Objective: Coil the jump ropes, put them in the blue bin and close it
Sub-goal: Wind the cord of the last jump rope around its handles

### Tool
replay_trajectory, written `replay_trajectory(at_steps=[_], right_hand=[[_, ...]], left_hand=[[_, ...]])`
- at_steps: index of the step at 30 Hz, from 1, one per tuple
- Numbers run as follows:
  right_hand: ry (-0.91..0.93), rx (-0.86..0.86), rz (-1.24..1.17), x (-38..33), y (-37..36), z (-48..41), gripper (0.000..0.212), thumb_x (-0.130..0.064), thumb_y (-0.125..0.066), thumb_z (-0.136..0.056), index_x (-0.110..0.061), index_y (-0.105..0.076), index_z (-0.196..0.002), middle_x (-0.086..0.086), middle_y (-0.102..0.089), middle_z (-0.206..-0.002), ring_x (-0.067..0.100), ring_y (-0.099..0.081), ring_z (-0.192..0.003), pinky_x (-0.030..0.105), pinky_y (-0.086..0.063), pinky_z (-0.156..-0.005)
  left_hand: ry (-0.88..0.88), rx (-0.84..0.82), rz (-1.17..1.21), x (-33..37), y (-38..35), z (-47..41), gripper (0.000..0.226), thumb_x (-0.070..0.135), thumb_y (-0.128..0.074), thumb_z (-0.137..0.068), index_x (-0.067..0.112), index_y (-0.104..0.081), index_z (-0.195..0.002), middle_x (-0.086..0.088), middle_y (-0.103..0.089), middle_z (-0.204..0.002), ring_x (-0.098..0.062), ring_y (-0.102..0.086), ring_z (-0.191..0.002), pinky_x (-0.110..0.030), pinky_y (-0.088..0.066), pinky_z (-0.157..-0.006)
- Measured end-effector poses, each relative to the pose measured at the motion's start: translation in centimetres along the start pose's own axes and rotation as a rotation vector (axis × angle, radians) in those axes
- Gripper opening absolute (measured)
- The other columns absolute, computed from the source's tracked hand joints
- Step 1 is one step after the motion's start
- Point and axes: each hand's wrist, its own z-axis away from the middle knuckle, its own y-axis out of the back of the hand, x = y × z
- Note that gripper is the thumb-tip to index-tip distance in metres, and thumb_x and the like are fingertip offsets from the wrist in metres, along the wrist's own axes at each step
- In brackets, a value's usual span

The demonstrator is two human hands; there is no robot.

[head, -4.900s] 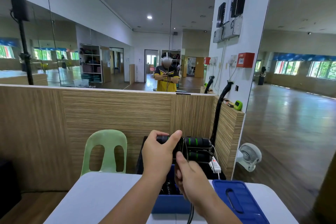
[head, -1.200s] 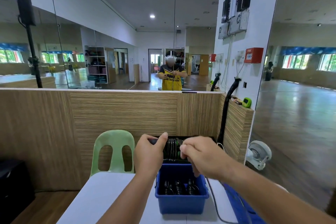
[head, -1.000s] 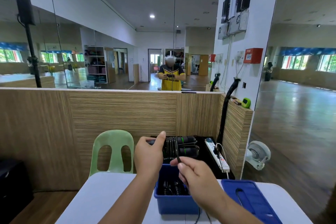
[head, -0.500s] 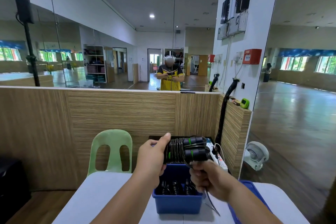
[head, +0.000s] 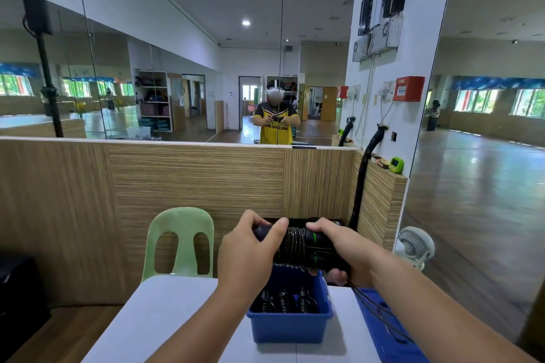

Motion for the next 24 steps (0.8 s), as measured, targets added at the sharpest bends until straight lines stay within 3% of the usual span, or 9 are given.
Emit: replay_trajectory(at_steps=[3,5,7,9,11,13,17,20,24], right_hand=[[0.02,0.086,-0.023,0.4,-0.3,0.1,0.039,-0.054,-0.054,-0.095,-0.015,-0.063,-0.092,0.017,-0.066,-0.069,0.016,-0.04,-0.04,0.019,-0.026,-0.036],[0.03,0.098,-0.025,0.4,-0.3,0.3,0.04,-0.055,-0.054,-0.094,-0.016,-0.064,-0.089,0.017,-0.065,-0.069,0.017,-0.039,-0.043,0.019,-0.026,-0.036],[0.039,0.111,-0.024,0.3,-0.1,0.5,0.038,-0.053,-0.054,-0.094,-0.017,-0.063,-0.088,0.017,-0.065,-0.07,0.017,-0.04,-0.041,0.019,-0.026,-0.036],[0.027,0.096,-0.004,0.2,0.0,0.8,0.037,-0.053,-0.054,-0.096,-0.018,-0.062,-0.09,0.016,-0.066,-0.069,0.016,-0.041,-0.039,0.018,-0.026,-0.036],[0.012,0.043,0.037,0.2,0.1,0.9,0.042,-0.061,-0.054,-0.094,-0.02,-0.063,-0.092,0.012,-0.065,-0.07,0.015,-0.044,-0.04,0.018,-0.028,-0.036],[-0.014,0.041,0.098,0.4,0.5,0.7,0.05,-0.074,-0.054,-0.089,-0.026,-0.069,-0.091,0.005,-0.063,-0.07,0.014,-0.047,-0.045,0.02,-0.03,-0.037],[-0.04,0.167,0.422,-0.8,1.8,-0.3,0.038,-0.06,-0.055,-0.086,-0.024,-0.065,-0.078,-0.002,-0.052,-0.064,0.012,-0.042,-0.051,0.025,-0.026,-0.049],[-0.079,0.072,0.652,-3.0,1.9,-0.7,0.015,-0.031,-0.052,-0.08,-0.021,-0.055,-0.07,-0.005,-0.044,-0.055,0.011,-0.034,-0.047,0.026,-0.023,-0.049],[-0.124,0.003,0.943,-5.6,1.7,-1.0,0.021,-0.022,-0.055,-0.089,-0.016,-0.056,-0.069,-0.004,-0.047,-0.055,0.013,-0.04,-0.048,0.024,-0.035,-0.049]], left_hand=[[-0.47,0.027,-0.363,-0.3,0.2,-0.2,0.039,0.07,-0.043,-0.096,0.038,-0.064,-0.105,0.02,-0.066,-0.107,-0.012,-0.057,-0.106,-0.041,-0.052,-0.089],[-0.751,-0.111,-0.555,-0.8,0.6,-0.7,0.054,0.076,-0.039,-0.095,0.045,-0.054,-0.136,0.013,-0.062,-0.134,-0.019,-0.054,-0.124,-0.057,-0.043,-0.108],[-0.914,-0.264,-0.764,-1.2,1.0,-1.2,0.069,0.081,-0.039,-0.089,0.054,-0.031,-0.152,0.004,-0.057,-0.144,-0.023,-0.059,-0.123,-0.067,-0.039,-0.109],[-1.039,-0.328,-0.869,-1.5,1.2,-1.9,0.075,0.073,-0.048,-0.087,0.055,-0.022,-0.155,-0.002,-0.059,-0.139,-0.022,-0.066,-0.107,-0.055,-0.052,-0.097],[-1.093,-0.366,-0.879,-1.2,1.8,-2.3,0.077,0.062,-0.06,-0.087,0.056,-0.023,-0.154,0.0,-0.06,-0.123,-0.016,-0.065,-0.087,-0.029,-0.052,-0.065],[-1.131,-0.394,-0.881,-0.9,2.4,-2.7,0.077,0.059,-0.064,-0.087,0.058,-0.023,-0.152,0.001,-0.056,-0.115,-0.013,-0.06,-0.078,-0.023,-0.043,-0.051],[-1.192,-0.423,-0.899,-0.8,2.6,-2.7,0.074,0.06,-0.063,-0.088,0.06,-0.023,-0.151,0.0,-0.054,-0.111,-0.013,-0.058,-0.073,-0.023,-0.036,-0.047],[-1.191,-0.457,-0.914,-0.2,2.4,-2.1,0.071,0.061,-0.064,-0.086,0.061,-0.03,-0.148,0.002,-0.055,-0.108,-0.013,-0.056,-0.07,-0.024,-0.027,-0.047],[-1.206,-0.499,-0.905,-0.1,2.1,-2.2,0.069,0.06,-0.062,-0.086,0.061,-0.033,-0.148,0.003,-0.055,-0.107,-0.014,-0.054,-0.069,-0.024,-0.03,-0.046]])
